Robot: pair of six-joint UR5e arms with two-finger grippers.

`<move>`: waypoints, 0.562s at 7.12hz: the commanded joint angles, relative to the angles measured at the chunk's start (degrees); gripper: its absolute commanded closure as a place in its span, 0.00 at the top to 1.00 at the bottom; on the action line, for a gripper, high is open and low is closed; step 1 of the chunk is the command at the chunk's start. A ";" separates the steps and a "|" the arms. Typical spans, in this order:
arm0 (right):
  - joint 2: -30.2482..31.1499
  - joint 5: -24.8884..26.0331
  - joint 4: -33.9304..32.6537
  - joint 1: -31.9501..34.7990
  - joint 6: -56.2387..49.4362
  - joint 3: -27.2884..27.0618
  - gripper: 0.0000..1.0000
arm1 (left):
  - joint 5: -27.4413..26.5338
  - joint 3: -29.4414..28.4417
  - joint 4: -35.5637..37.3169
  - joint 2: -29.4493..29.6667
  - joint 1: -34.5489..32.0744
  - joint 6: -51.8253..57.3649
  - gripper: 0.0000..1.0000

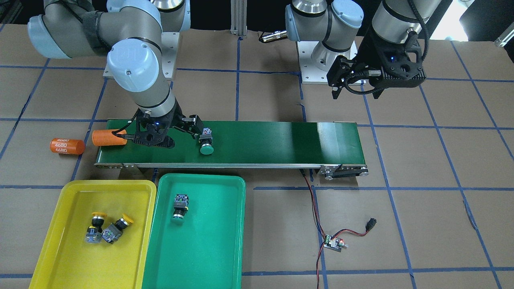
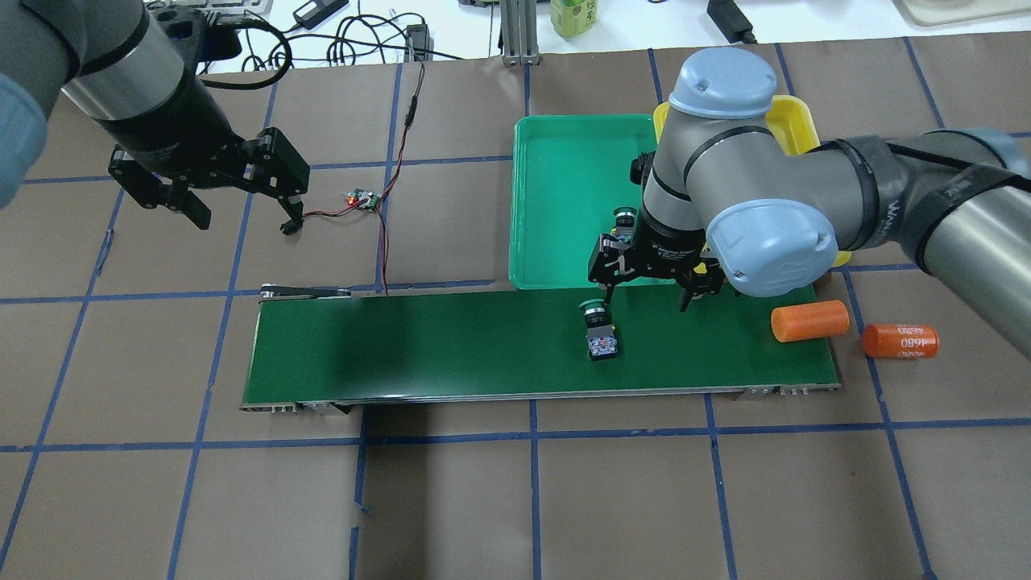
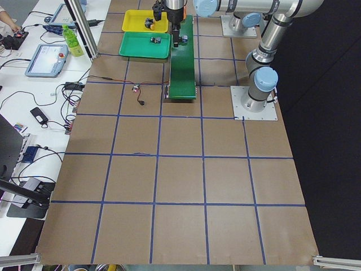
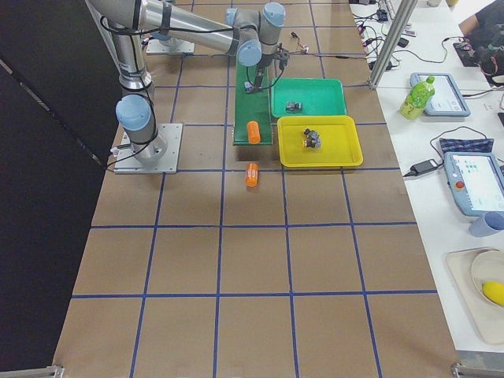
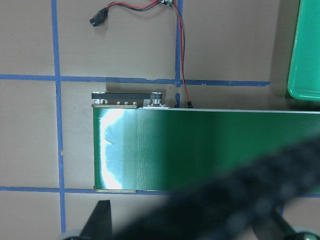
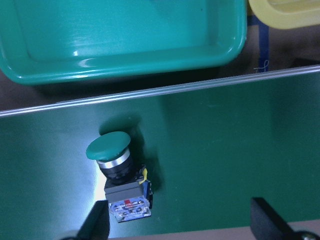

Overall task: Sort buttons by color to trays
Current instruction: 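Lower right gripper onto the remaining green-capped button and grasp it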

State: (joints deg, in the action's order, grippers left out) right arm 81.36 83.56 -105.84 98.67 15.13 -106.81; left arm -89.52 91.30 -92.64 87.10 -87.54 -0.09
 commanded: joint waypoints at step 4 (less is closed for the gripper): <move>-5.07 -1.92 -3.59 3.90 -1.85 -1.92 1.00 | -0.04 0.01 0.00 -0.09 0.00 0.18 1.00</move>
State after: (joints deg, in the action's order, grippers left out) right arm 77.37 81.49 -108.96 102.21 13.24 -108.72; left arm -89.51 91.31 -92.64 87.02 -87.54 0.07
